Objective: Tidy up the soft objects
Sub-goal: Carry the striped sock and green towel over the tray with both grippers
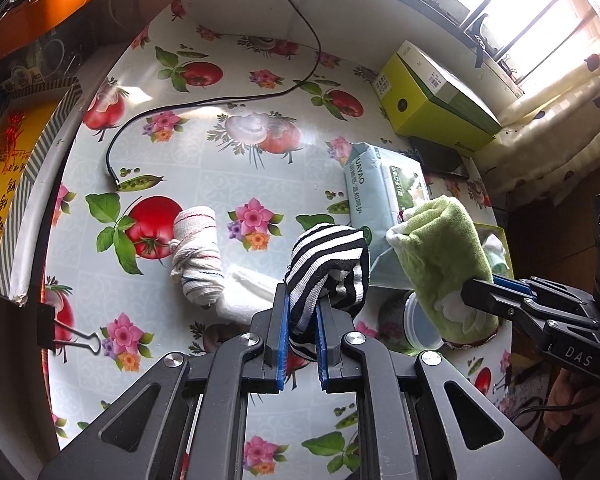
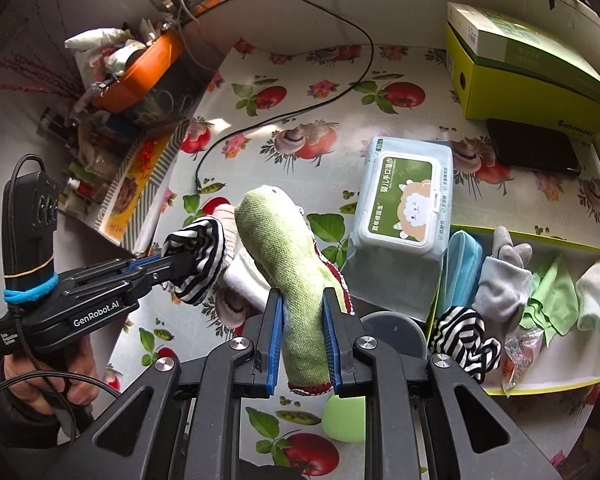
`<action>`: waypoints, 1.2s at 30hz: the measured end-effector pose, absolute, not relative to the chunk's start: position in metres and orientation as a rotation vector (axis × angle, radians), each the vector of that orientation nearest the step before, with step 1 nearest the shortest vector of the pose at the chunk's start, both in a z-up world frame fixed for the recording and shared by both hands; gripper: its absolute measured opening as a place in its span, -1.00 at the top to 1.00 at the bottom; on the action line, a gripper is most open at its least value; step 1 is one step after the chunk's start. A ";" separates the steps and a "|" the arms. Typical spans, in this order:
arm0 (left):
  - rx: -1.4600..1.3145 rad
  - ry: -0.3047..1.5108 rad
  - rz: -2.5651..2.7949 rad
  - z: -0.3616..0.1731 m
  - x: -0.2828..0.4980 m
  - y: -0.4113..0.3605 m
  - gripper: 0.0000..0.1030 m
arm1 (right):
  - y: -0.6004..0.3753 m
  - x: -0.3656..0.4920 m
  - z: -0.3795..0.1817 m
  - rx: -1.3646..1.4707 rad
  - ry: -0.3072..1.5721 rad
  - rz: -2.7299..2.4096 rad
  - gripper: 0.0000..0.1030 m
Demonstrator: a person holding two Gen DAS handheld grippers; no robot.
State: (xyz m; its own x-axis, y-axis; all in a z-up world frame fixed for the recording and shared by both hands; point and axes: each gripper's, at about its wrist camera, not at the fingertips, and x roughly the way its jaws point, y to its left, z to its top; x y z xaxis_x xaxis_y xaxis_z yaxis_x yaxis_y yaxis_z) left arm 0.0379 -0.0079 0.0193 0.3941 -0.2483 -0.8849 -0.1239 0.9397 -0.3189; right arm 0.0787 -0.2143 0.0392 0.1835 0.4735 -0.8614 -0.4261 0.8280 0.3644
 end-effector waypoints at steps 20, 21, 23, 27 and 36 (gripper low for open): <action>-0.274 1.165 -0.134 0.034 0.050 -0.044 0.78 | -0.261 0.067 0.051 0.124 1.199 0.579 0.65; -0.271 1.164 -0.138 0.035 0.050 -0.046 0.78 | -0.263 0.066 0.051 0.128 1.198 0.577 0.65; -0.264 1.164 -0.145 0.036 0.051 -0.049 0.78 | -0.267 0.065 0.051 0.135 1.196 0.572 0.65; -0.247 1.165 -0.161 0.040 0.054 -0.059 0.78 | -0.274 0.063 0.052 0.150 1.191 0.561 0.65; -0.198 1.170 -0.220 0.045 0.066 -0.087 0.78 | -0.299 0.063 0.052 0.196 1.179 0.511 0.65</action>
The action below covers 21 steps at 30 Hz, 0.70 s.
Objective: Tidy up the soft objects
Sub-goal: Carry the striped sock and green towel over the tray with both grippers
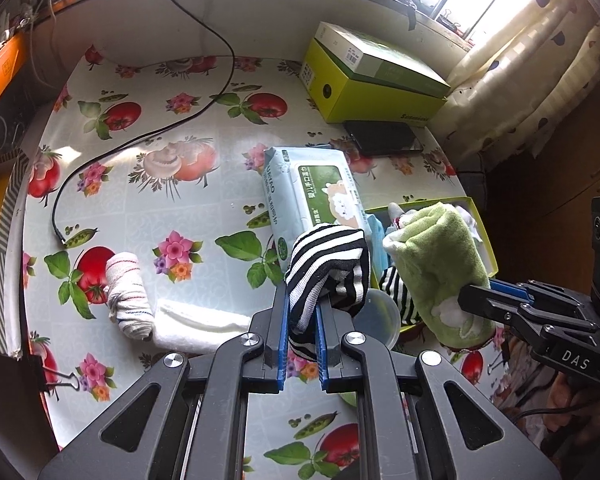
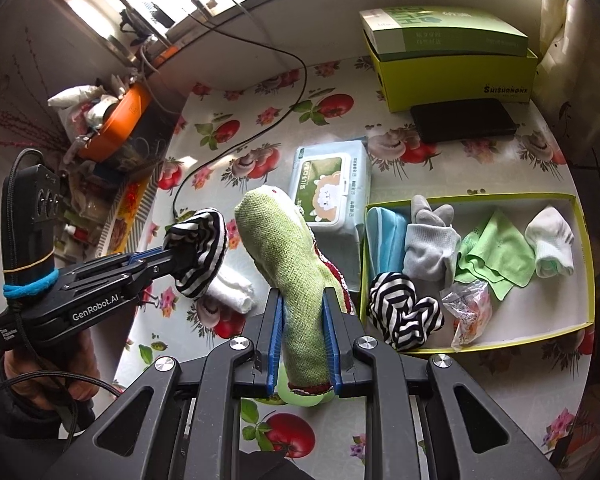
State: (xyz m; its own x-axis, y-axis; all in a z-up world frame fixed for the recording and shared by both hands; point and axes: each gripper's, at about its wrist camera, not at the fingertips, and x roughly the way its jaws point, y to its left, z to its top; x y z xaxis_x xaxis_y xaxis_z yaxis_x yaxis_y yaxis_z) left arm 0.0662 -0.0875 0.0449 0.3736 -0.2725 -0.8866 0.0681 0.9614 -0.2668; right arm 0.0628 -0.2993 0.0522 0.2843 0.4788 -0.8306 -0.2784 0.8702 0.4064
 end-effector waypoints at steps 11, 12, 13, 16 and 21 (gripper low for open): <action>-0.127 1.194 -0.312 0.041 0.089 -0.135 0.77 | -0.347 0.067 0.041 0.270 1.175 0.407 0.65; -0.119 1.195 -0.321 0.041 0.091 -0.141 0.77 | -0.352 0.067 0.040 0.279 1.174 0.396 0.65; -0.112 1.197 -0.329 0.041 0.093 -0.146 0.78 | -0.358 0.068 0.038 0.289 1.173 0.384 0.65; -0.096 1.200 -0.354 0.042 0.101 -0.162 0.77 | -0.378 0.069 0.034 0.316 1.168 0.342 0.65; -0.067 1.200 -0.394 0.044 0.112 -0.187 0.77 | -0.417 0.073 0.028 0.366 1.153 0.256 0.65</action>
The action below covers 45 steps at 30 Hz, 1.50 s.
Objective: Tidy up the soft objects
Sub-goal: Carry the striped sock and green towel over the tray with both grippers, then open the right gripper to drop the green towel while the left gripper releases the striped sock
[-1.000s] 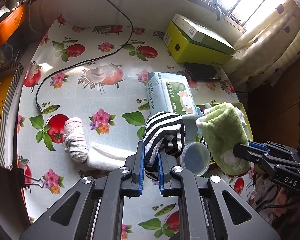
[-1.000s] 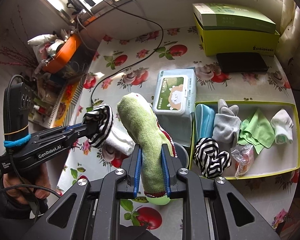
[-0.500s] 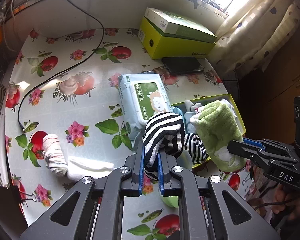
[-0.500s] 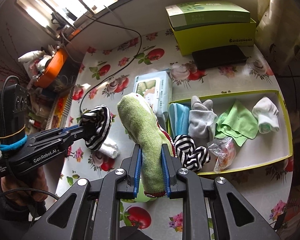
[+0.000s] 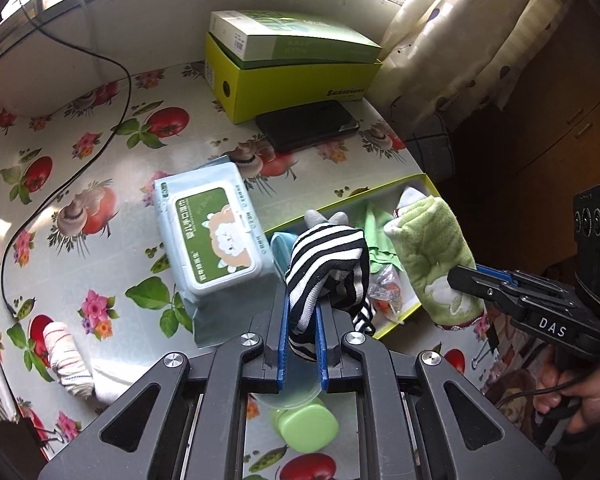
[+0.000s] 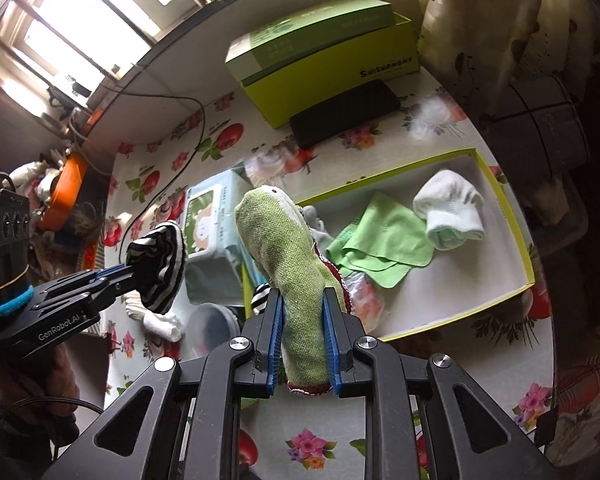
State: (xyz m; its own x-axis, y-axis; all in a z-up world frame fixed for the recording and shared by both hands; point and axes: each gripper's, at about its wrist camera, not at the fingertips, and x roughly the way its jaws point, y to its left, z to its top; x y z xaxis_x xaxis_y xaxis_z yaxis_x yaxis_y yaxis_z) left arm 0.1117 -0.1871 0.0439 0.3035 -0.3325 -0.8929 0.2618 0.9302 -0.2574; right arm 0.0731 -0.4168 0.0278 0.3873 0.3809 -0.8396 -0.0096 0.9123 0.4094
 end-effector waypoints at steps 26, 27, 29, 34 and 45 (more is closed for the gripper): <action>-0.038 1.230 -0.454 0.036 0.127 -0.229 0.77 | -0.472 0.118 -0.027 0.390 1.237 0.180 0.65; -0.036 1.232 -0.455 0.035 0.127 -0.230 0.77 | -0.472 0.120 -0.032 0.400 1.246 0.184 0.65; -0.034 1.236 -0.456 0.034 0.127 -0.231 0.77 | -0.474 0.125 -0.039 0.420 1.263 0.193 0.65; -0.034 1.237 -0.457 0.033 0.129 -0.232 0.77 | -0.474 0.133 -0.044 0.480 1.281 0.252 0.65; -0.026 1.248 -0.470 0.029 0.131 -0.238 0.77 | -0.501 0.130 -0.043 0.507 1.246 0.137 0.24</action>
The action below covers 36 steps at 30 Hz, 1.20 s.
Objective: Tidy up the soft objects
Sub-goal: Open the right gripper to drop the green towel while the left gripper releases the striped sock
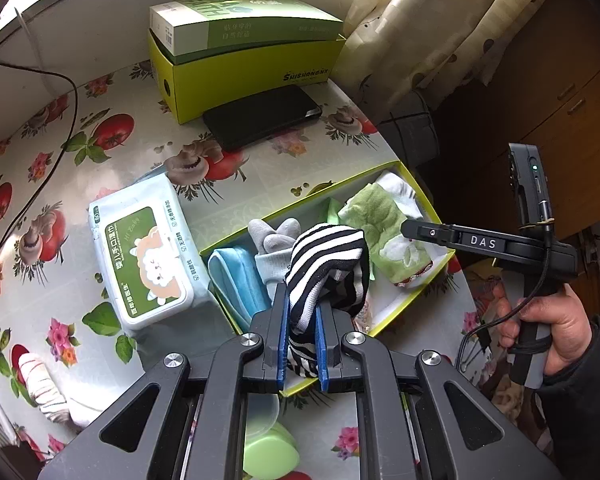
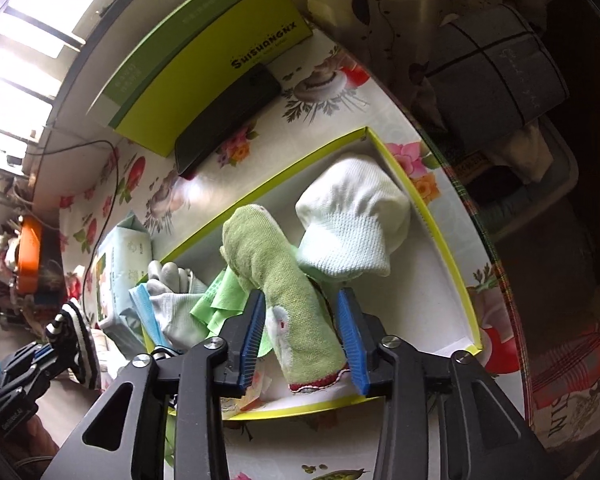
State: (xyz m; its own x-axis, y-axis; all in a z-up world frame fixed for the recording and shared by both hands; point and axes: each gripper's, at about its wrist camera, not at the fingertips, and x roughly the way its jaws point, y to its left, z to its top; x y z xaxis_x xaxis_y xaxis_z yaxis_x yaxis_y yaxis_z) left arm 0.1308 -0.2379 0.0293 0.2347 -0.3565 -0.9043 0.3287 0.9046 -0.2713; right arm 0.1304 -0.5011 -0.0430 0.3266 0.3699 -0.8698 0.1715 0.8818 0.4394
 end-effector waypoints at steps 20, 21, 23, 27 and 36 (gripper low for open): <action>0.047 1.324 -0.523 -0.002 0.150 -0.287 0.77 | -0.493 0.097 -0.021 0.493 1.194 0.151 0.24; 0.053 1.325 -0.526 -0.004 0.152 -0.291 0.77 | -0.493 0.097 -0.021 0.496 1.194 0.151 0.24; 0.061 1.321 -0.542 -0.006 0.157 -0.299 0.77 | -0.495 0.095 -0.020 0.503 1.192 0.150 0.24; 0.088 1.306 -0.545 -0.010 0.167 -0.310 0.74 | -0.496 0.093 -0.019 0.512 1.188 0.152 0.24; 0.017 1.316 -0.504 -0.011 0.175 -0.297 0.28 | -0.490 0.095 -0.012 0.506 1.175 0.175 0.24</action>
